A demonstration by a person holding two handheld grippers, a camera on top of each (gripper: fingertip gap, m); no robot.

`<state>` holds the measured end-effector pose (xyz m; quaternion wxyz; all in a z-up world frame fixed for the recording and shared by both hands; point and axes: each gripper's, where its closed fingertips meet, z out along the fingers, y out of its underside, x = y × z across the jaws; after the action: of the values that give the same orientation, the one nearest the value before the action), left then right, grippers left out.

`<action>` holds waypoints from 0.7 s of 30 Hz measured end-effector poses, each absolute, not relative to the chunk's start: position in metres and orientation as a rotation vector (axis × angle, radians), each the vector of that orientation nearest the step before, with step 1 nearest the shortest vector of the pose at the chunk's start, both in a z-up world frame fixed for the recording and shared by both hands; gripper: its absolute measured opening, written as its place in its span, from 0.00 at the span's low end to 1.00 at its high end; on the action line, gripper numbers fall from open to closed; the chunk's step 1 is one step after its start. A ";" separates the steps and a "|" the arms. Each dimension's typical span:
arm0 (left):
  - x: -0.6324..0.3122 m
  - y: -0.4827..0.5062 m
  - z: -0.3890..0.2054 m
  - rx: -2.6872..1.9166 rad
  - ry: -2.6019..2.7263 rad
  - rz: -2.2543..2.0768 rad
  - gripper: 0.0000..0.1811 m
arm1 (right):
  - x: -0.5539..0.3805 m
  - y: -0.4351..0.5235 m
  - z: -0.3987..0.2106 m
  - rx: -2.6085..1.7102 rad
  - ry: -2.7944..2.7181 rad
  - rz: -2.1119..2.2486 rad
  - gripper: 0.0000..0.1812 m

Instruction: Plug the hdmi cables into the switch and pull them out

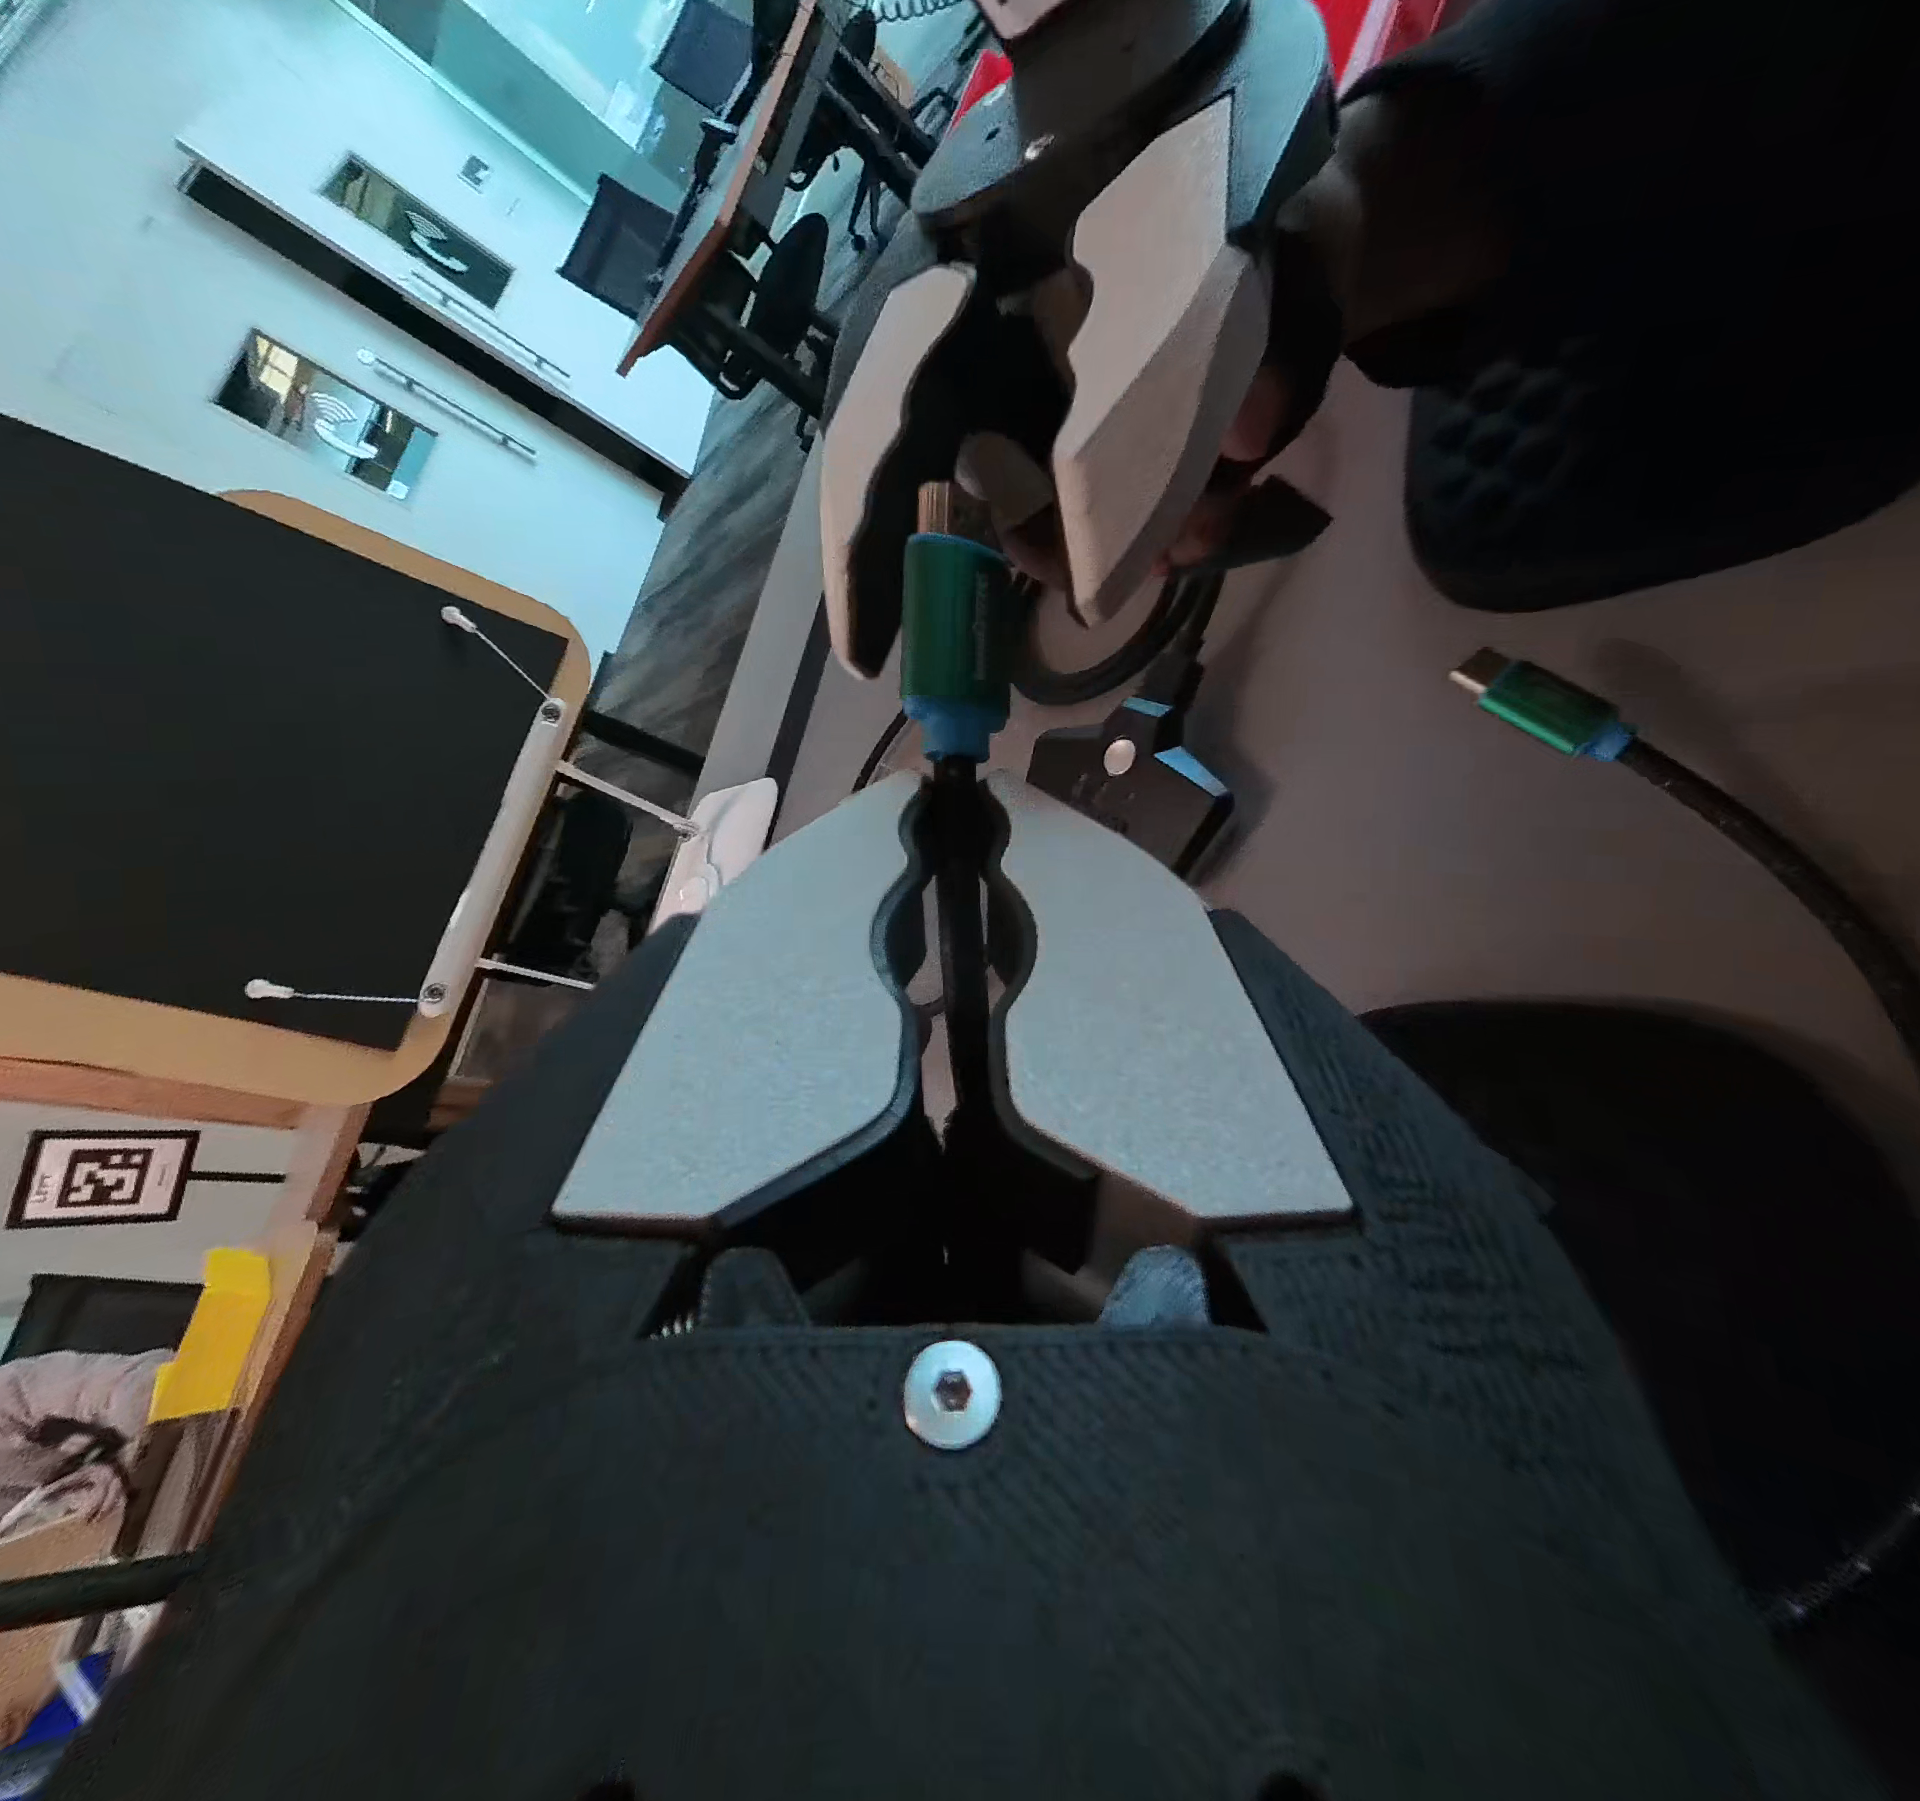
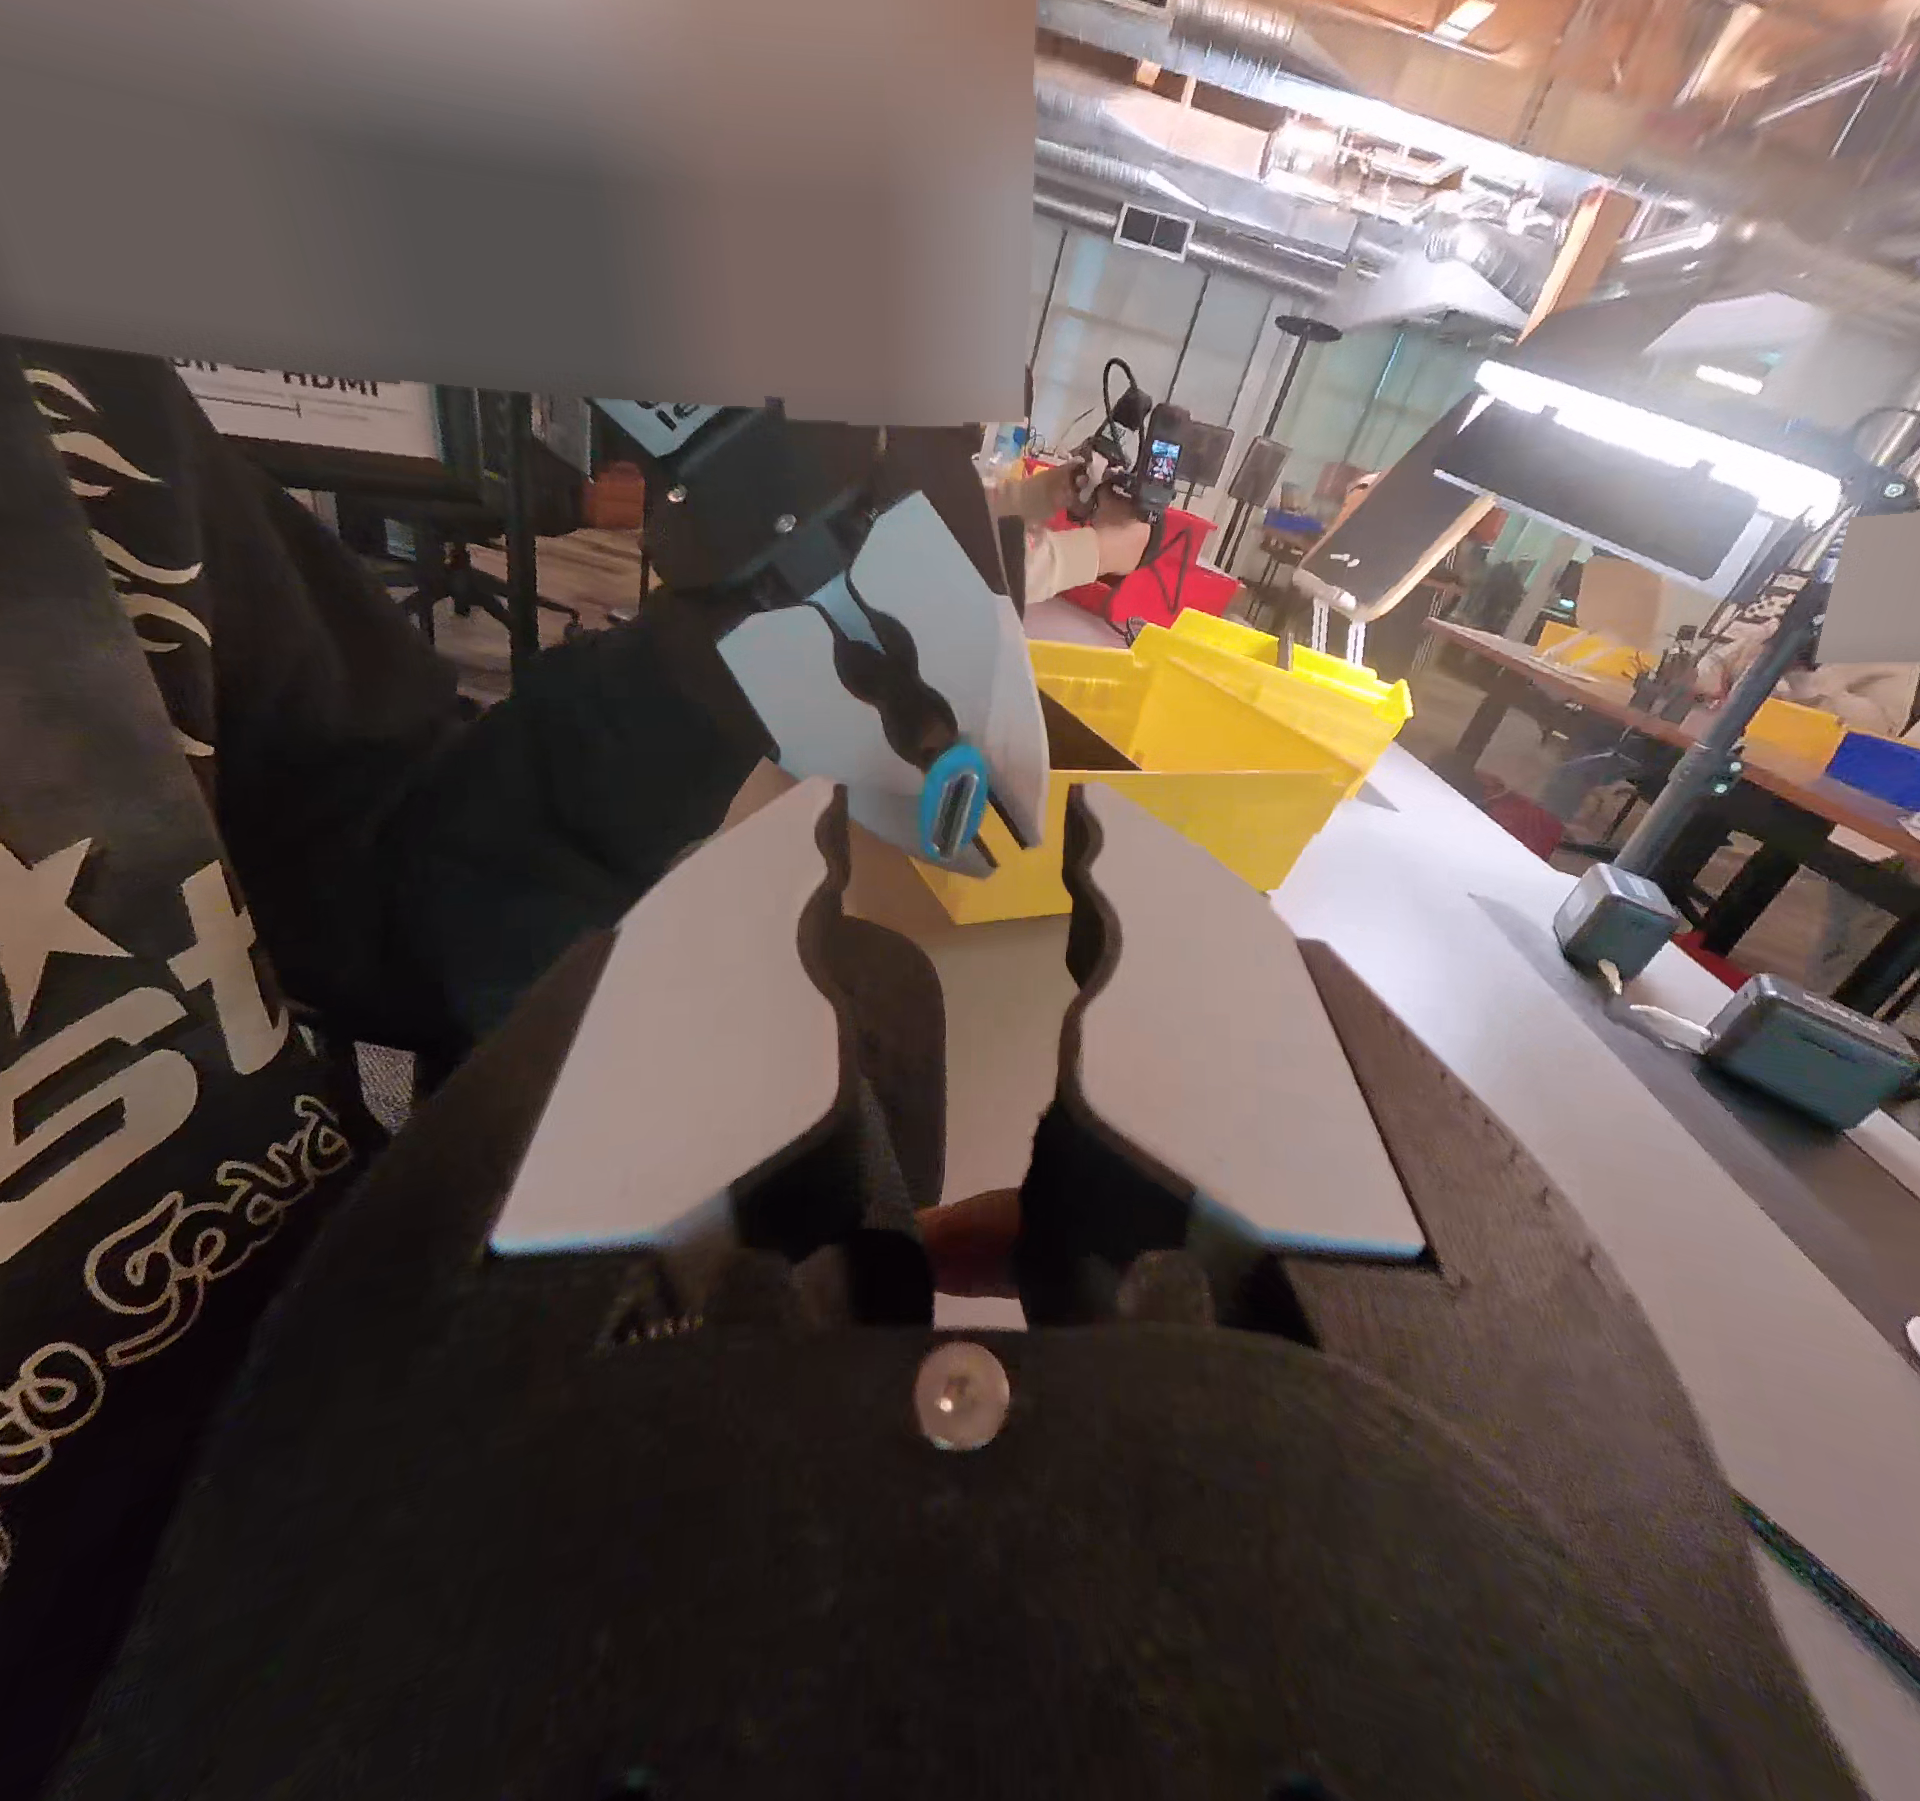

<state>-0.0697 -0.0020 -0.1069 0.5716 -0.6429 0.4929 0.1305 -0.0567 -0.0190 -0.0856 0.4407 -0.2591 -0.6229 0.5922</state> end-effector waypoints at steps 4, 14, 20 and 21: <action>-0.070 -0.004 -0.109 -1.512 1.169 0.293 0.03 | -0.058 -0.023 -0.090 -0.631 -1.580 1.429 0.12; -0.070 -0.006 -0.122 -1.547 1.225 0.261 0.03 | -0.061 -0.027 -0.096 -0.636 -1.620 1.368 0.07; -0.077 0.009 -0.104 -1.567 1.006 0.239 0.16 | -0.059 -0.015 -0.087 -0.566 -1.556 1.137 0.07; -0.080 0.012 -0.095 -1.564 0.927 0.223 0.21 | -0.058 -0.011 -0.081 -0.526 -1.499 1.065 0.07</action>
<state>-0.0802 0.0125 -0.0950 0.6092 -0.6771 0.4013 0.0968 -0.0579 -0.0113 -0.0807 0.5766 -0.2247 -0.6404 0.4549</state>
